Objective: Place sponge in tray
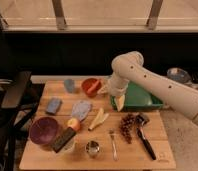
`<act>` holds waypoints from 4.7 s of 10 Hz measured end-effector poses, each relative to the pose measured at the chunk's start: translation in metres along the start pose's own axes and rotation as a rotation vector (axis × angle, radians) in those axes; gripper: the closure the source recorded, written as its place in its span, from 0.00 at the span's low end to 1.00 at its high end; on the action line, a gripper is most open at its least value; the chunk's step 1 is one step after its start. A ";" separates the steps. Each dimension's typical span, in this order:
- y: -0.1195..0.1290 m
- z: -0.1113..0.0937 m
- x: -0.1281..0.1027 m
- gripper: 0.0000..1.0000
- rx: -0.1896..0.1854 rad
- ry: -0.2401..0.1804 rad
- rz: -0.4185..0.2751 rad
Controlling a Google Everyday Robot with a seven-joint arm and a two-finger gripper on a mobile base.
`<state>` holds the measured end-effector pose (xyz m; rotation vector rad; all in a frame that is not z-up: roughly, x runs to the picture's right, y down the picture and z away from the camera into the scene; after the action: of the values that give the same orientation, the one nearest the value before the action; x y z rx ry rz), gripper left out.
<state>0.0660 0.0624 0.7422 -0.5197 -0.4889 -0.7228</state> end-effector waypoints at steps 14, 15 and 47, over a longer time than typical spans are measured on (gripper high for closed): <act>-0.141 0.078 -0.072 0.20 0.097 -0.094 -0.249; -0.155 0.085 -0.077 0.20 0.101 -0.102 -0.275; -0.255 0.235 -0.160 0.59 0.142 -0.349 -0.452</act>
<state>-0.2773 0.1180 0.8988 -0.4051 -0.9971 -1.0251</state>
